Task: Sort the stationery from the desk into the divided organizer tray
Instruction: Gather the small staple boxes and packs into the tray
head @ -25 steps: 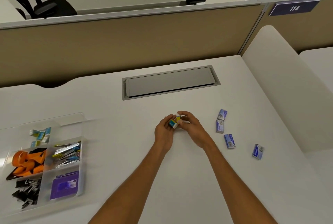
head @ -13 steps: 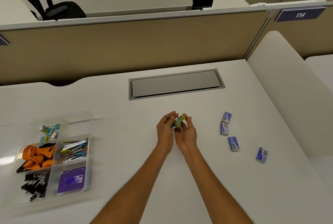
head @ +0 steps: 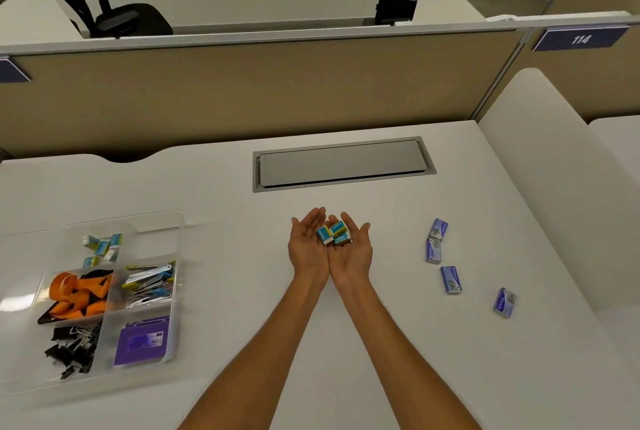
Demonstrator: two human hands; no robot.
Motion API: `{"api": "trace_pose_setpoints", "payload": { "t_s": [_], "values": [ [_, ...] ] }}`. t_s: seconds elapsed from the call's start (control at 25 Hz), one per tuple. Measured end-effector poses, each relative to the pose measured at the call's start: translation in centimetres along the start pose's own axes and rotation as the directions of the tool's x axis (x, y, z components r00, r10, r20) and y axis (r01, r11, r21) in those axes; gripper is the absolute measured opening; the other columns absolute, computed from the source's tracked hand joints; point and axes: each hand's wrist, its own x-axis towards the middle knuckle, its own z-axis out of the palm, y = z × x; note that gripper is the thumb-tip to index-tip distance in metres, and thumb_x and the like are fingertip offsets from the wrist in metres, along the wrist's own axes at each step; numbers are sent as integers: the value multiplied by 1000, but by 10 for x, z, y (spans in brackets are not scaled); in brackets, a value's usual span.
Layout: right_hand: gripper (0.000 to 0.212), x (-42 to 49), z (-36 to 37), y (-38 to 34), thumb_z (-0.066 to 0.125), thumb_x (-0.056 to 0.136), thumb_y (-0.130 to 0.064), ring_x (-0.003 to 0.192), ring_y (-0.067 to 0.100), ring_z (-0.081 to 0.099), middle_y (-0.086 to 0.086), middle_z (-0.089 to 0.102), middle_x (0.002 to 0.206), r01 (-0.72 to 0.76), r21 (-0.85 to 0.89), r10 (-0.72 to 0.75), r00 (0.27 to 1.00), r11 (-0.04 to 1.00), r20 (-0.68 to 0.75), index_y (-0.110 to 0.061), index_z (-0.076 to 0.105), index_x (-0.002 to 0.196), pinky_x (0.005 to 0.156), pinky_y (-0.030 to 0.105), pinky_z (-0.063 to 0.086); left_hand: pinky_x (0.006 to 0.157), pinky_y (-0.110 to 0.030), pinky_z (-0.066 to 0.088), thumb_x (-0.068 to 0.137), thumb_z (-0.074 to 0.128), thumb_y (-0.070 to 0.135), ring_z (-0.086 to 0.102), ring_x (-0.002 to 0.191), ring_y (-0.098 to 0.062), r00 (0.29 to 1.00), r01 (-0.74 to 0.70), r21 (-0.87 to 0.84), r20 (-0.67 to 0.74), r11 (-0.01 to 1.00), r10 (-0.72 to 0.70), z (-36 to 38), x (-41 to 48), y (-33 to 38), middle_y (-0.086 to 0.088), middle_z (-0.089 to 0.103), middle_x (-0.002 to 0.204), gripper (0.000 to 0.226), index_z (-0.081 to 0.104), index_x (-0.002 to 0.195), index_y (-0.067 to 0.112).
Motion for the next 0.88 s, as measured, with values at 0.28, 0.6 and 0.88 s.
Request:
{"api": "trace_pose_setpoints", "payload": {
  "t_s": [0.28, 0.6, 0.88],
  "values": [
    [78, -9, 42, 47, 30, 90, -71, 124, 33, 54, 17, 62, 129, -98, -101, 111, 985, 990, 134, -10, 59, 130, 109, 45, 40, 109, -45, 43, 95, 34, 65, 58, 123, -31, 999, -53, -124, 3, 991, 54, -32, 6, 73, -15, 63, 131, 76, 57, 133, 3],
    [79, -22, 100, 156, 31, 89, -72, 125, 33, 54, 17, 61, 131, -185, -201, 225, 955, 962, 195, -9, 60, 129, 113, 48, 36, 110, -44, 42, 93, 38, 67, 56, 126, -32, 988, -153, -243, -42, 958, 147, -99, 0, 175, -17, 61, 133, 81, 56, 133, -1],
    [79, -34, 148, 272, 35, 89, -71, 123, 33, 55, 19, 61, 128, -285, -291, 346, 920, 913, 186, -6, 60, 127, 112, 47, 38, 110, -46, 42, 93, 38, 67, 58, 123, -32, 969, -237, -285, -143, 929, 203, -180, 3, 270, -17, 63, 129, 79, 59, 127, 0]
  ]
}}
